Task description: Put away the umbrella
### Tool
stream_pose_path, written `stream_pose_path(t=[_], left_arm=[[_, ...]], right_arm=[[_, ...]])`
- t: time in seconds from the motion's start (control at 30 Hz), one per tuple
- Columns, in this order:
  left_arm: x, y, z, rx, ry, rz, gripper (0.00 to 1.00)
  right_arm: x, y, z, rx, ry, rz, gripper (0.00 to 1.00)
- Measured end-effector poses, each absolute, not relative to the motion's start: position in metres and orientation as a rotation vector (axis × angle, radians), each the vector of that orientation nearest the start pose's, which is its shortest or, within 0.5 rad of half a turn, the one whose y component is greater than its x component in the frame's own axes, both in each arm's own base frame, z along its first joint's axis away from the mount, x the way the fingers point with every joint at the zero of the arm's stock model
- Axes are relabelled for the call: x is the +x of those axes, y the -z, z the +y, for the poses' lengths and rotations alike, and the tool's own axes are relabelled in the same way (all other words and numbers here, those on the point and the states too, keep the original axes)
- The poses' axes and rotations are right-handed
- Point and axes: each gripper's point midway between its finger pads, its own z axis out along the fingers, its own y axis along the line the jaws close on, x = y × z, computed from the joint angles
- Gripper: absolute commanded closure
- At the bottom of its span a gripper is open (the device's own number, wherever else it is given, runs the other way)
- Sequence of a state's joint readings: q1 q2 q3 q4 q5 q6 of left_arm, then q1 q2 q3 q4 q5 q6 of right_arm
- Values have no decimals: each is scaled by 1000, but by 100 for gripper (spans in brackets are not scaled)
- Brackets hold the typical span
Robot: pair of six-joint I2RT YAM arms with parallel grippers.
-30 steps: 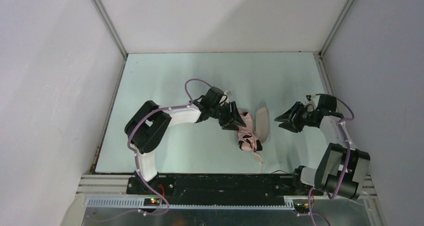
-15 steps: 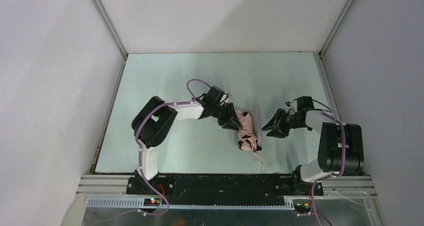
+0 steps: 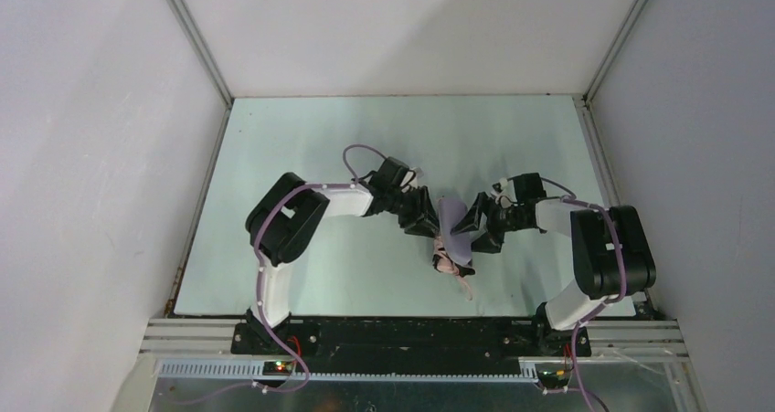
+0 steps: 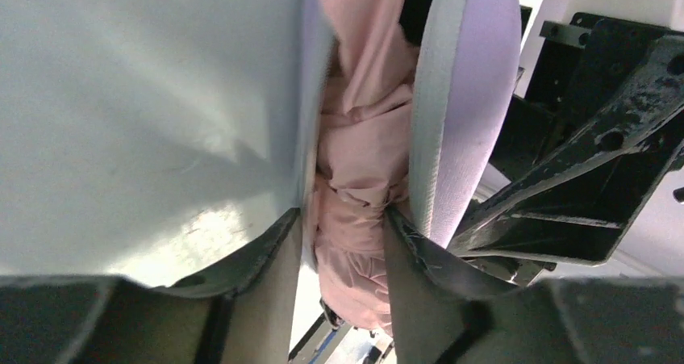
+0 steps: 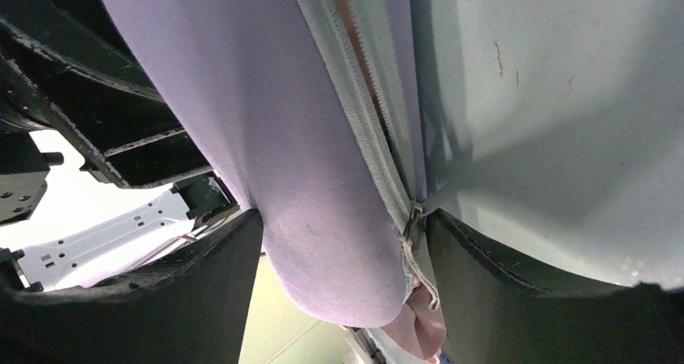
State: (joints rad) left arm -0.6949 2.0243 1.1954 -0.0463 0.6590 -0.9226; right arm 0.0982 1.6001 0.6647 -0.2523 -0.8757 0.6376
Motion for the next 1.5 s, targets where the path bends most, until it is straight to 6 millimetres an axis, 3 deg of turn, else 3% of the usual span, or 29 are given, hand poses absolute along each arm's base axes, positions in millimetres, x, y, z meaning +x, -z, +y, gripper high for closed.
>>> stream_pose_path(t=[0.17,0.27,0.47,0.63,0.8,0.97,1.13,1.2,1.27,1.33,1.5], left_arm=[[250,-36,-370,-45,1414,2780,26],[237,-42,-358,-80,1459,2741,5],[230,-55,-355,-133,1586,2629,0],[238,-58,-369,-110,1644,2566,1],[247,-50,-398,-39,1684,2565,12],[256,-39,-401,-63,1747,2551,60],[262,-41,-405,-53,1877,2458,86],[264,-43,-406,-37,1880,2436,97],[266,-43,-405,-36,1870,2431,100],[268,-44,-404,-28,1851,2430,100],[271,-60,-396,25,1788,2435,100]], right_arm=[[233,-40,180,525,-1412,2781,31],[233,-38,180,547,-1411,2790,36],[233,-37,180,568,-1407,2796,39],[234,-38,181,578,-1411,2794,41],[238,-39,184,564,-1422,2773,45],[242,-39,184,590,-1440,2754,49],[244,-37,185,646,-1464,2731,51],[247,-38,187,655,-1478,2714,45],[248,-39,188,662,-1484,2703,31],[250,-41,189,659,-1498,2687,23],[257,-63,189,581,-1520,2605,18]])
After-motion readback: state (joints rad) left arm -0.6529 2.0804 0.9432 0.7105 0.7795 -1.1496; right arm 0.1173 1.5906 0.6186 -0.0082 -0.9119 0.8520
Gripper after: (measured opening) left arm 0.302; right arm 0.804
